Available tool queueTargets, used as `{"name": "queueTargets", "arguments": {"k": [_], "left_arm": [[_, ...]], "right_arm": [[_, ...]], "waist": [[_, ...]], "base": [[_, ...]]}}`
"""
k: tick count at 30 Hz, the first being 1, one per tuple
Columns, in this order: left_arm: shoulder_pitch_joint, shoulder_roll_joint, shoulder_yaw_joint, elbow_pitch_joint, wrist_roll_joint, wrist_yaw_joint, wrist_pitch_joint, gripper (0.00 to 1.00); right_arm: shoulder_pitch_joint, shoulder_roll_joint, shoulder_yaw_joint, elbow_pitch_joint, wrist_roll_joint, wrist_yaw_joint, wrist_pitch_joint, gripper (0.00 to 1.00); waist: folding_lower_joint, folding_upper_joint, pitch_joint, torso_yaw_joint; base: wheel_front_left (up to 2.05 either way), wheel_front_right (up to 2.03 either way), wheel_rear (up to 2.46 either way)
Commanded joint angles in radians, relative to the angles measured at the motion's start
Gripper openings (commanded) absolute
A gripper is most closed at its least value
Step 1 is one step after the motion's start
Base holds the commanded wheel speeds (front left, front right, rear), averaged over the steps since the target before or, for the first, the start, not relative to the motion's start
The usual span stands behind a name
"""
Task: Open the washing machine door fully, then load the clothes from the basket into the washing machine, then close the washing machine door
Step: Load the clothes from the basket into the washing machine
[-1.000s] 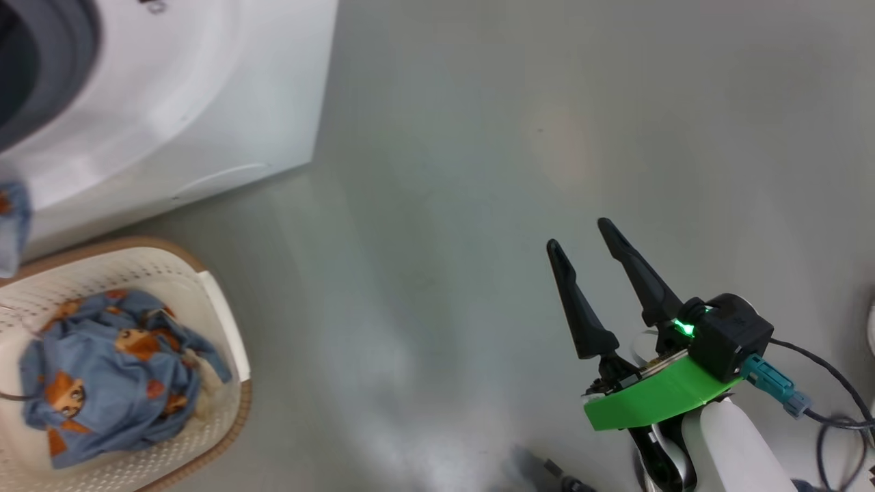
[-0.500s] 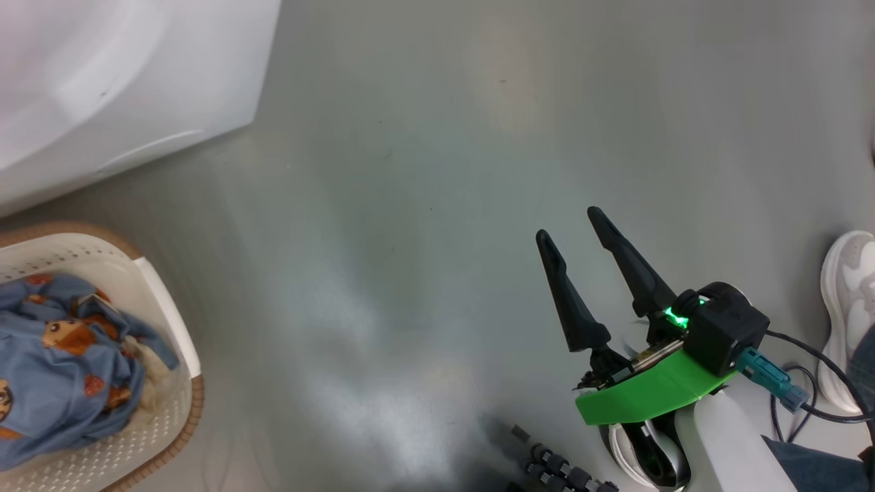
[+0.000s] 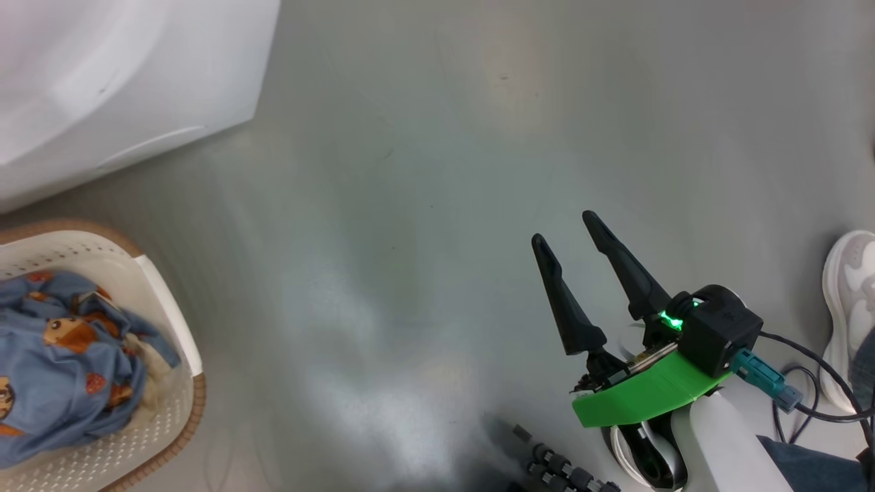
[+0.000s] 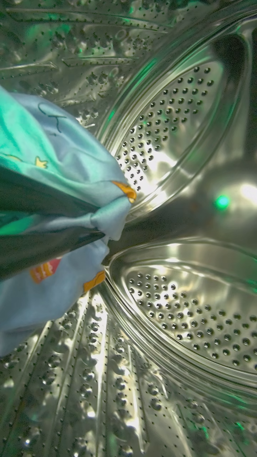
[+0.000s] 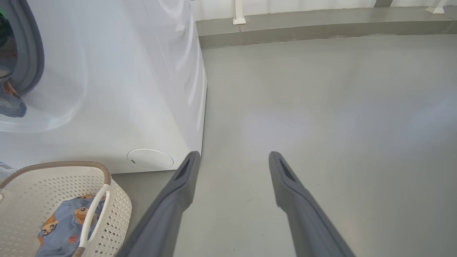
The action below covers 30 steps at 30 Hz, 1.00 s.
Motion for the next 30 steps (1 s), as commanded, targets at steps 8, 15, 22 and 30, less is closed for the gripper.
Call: {"name": "queueTargets", "arguments": {"k": [8, 15, 22, 30], "left_arm": [[-0.034, 0.002, -0.027, 0.099, 0.017, 0.034, -0.008, 1.00], [-0.034, -0.042, -0.050, 0.171, 0.020, 0.056, -0.008, 1.00], [-0.002, -0.091, -0.046, 0.140, -0.006, 0.055, -0.008, 1.00], [0.118, -0.180, -0.040, 0.042, -0.046, 0.041, -0.008, 1.00]], "right_arm": [[0.025, -0.005, -0.005, -0.005, 0.010, 0.001, -0.005, 1.00], [0.024, -0.005, -0.023, 0.003, -0.001, 0.001, -0.005, 1.00], [0.021, -0.005, -0.041, 0.006, -0.016, 0.001, -0.005, 1.00], [0.013, -0.005, -0.082, 0.011, -0.040, 0.001, -0.005, 1.00]], "waist": [[0.0000, 0.0000, -0.061, 0.040], [0.0000, 0.0000, -0.092, 0.081], [0.0000, 0.0000, -0.106, 0.124], [0.0000, 0.0000, -0.131, 0.195]], "base": [[0.00, 0.00, 0.00], [0.00, 0.00, 0.00], [0.00, 0.00, 0.00], [0.00, 0.00, 0.00]]}}
